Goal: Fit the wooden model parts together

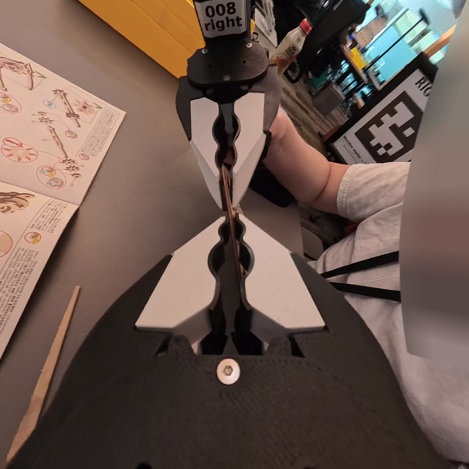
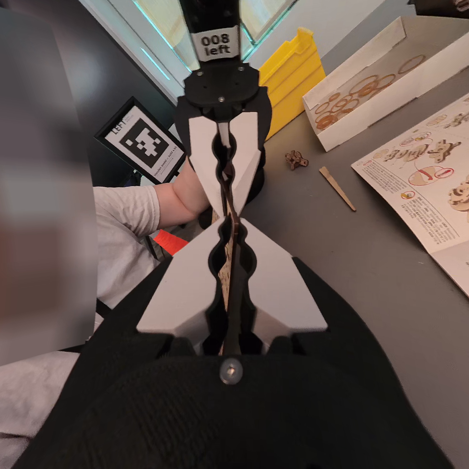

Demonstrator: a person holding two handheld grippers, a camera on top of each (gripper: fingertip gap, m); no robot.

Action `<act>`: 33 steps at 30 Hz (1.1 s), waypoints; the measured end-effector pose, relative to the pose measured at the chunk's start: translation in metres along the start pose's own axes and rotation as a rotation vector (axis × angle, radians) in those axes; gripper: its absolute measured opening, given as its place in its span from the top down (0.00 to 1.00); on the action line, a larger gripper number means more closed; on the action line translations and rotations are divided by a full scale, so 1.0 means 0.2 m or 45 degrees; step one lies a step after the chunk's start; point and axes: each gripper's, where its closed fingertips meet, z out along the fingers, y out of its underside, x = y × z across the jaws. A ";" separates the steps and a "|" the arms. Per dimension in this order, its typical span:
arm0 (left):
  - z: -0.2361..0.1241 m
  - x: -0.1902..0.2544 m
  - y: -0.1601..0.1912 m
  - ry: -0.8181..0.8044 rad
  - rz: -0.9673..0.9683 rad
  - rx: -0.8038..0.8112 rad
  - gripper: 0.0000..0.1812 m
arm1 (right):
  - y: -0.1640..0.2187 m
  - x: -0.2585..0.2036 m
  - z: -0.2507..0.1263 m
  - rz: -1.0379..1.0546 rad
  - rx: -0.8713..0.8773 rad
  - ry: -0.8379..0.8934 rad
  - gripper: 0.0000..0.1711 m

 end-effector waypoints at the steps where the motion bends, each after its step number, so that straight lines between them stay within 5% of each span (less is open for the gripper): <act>1: 0.00 -0.01 0.00 -0.020 0.011 -0.007 0.99 | 0.01 0.01 0.00 0.000 -0.007 0.024 0.99; 17: -0.07 -0.04 -0.10 -0.038 -0.041 0.173 0.99 | -0.13 0.03 -0.11 -0.045 0.234 -0.011 0.95; 33: -0.02 -0.02 -0.12 0.010 -0.031 0.232 0.99 | -0.10 0.02 -0.08 -0.182 0.139 0.084 0.97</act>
